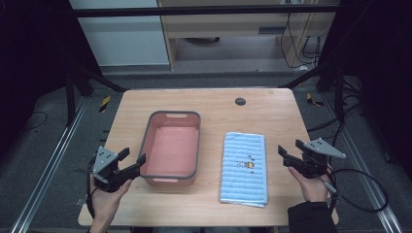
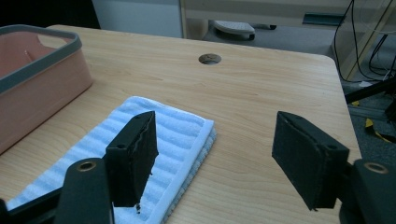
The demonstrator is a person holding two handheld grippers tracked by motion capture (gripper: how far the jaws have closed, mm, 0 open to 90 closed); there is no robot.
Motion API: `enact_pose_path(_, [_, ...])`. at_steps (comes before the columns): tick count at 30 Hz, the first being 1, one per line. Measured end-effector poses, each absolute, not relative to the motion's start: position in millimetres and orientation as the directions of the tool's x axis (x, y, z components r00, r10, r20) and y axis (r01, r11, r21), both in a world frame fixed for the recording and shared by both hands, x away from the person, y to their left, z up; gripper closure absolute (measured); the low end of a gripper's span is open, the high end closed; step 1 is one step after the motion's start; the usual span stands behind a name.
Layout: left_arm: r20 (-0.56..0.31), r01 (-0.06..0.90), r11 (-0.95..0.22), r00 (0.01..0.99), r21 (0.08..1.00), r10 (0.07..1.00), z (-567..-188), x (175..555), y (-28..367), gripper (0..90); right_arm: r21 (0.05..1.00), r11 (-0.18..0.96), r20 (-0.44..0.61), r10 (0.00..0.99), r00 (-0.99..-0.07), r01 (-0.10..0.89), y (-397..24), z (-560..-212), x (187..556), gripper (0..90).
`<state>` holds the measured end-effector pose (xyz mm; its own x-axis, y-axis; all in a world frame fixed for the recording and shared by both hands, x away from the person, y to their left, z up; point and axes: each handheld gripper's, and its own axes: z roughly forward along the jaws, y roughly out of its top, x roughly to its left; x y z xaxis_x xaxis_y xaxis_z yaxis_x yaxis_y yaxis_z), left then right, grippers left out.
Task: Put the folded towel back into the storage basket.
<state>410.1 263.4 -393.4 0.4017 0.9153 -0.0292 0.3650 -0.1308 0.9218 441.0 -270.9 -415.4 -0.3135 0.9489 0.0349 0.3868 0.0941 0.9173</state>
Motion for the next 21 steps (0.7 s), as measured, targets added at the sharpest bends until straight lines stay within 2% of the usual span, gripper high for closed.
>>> enact_pose_path(14, [-0.038, 0.33, -0.134, 0.466, 0.934, 0.884, -386.9, 412.9, 231.3, 36.0, 0.927, 0.109, 0.014, 0.946, -0.324, 0.358, -268.0, -399.3, 446.0, 32.9])
enact_pose_path(21, [-0.032, 0.311, -0.147, 0.503, 0.939, 0.863, -382.9, 413.9, 210.2, 36.6, 0.935, 0.106, 0.018, 0.939, -0.343, 0.338, -260.2, -388.3, 450.3, 30.8])
